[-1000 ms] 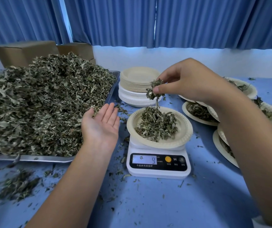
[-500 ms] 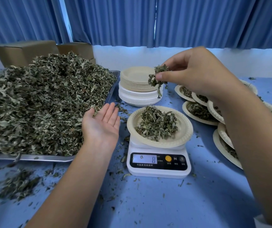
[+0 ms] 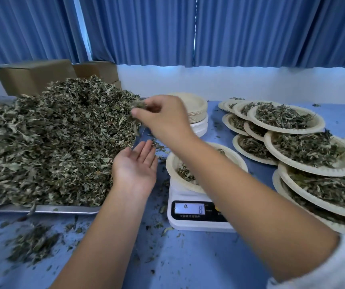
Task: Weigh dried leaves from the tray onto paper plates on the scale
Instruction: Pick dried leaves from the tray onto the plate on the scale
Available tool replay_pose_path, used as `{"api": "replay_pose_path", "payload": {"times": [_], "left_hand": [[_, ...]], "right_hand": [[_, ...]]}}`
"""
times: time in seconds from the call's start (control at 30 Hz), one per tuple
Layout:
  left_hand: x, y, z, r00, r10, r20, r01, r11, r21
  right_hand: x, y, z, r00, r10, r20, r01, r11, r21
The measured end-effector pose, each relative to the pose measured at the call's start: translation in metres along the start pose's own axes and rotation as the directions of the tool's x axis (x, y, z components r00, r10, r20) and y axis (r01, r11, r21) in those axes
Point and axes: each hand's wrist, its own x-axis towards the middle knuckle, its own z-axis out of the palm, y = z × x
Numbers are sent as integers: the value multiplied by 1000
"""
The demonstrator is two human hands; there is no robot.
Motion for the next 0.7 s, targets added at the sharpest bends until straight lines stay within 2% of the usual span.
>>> {"api": "replay_pose_path", "payload": {"times": [0.1, 0.17, 0.47, 0.57, 0.7], "left_hand": [[0, 4, -3, 999, -20, 34, 21, 999, -49], [0, 5, -2, 999, -15, 40, 18, 997, -76], [1, 4, -1, 1000, -22, -3, 22, 1000, 9], [0, 3, -2, 1000, -19, 1, 19, 1000, 16], [0, 1, -2, 1000, -13, -5, 13, 1000, 28]], "right_hand": [[2, -1, 37, 958, 2, 286, 32, 993, -116], [4, 3, 42, 925, 31, 378, 70, 966, -250], [-4, 23, -38, 970, 79, 228, -9, 956, -293], [-12, 25, -74, 960, 110, 256, 4, 913, -407], [-16, 18, -103, 902, 206, 379, 89, 771, -630]]}}
